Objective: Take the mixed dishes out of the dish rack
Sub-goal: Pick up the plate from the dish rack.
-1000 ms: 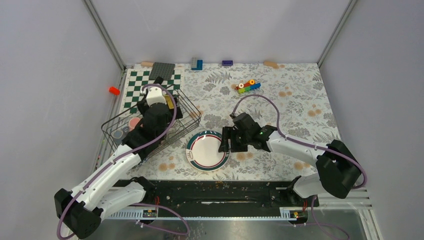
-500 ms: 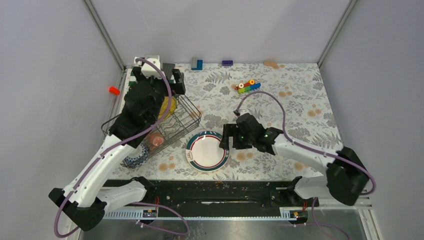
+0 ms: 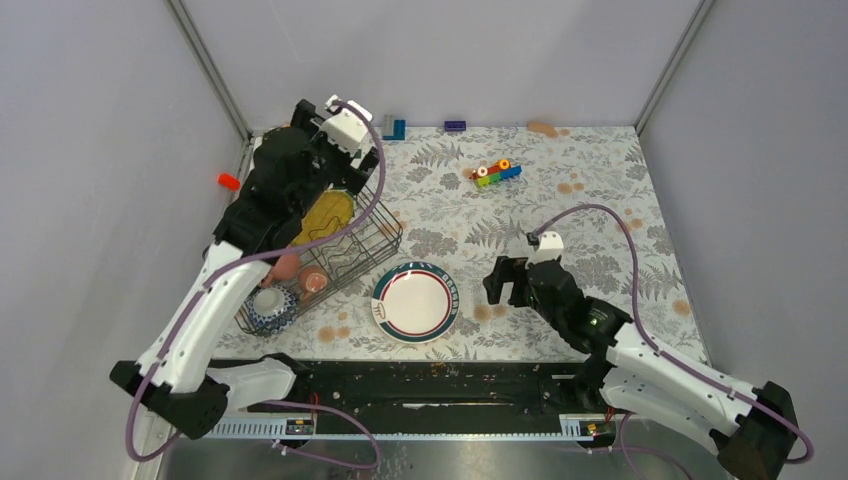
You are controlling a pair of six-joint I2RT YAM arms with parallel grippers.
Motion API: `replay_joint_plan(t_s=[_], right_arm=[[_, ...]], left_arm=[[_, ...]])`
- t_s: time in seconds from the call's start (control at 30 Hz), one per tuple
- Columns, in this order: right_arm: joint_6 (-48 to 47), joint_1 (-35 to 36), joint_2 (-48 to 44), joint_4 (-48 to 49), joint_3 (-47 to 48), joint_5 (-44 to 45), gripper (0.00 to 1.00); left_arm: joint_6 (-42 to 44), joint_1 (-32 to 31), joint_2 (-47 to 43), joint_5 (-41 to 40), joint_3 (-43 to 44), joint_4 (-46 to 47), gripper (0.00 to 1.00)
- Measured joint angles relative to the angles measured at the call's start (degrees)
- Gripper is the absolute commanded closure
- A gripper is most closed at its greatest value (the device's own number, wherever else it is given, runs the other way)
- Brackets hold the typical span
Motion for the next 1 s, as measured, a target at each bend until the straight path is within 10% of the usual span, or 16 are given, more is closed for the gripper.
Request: replay_joint_plan(t_s=[0.3, 1.0], right_arm=[[-4.72, -0.02, -5.14, -0.72, -1.90, 5.97, 0.00], [-11.45, -0.02, 4.98, -6.67, 3.85, 7.87, 0.01]], left_arm=[[12.26, 15.89, 14.82, 4.52, 0.00, -16.74, 0.01], [17.44, 18.75, 25.09, 0.42, -6.62, -14.53, 0.33]])
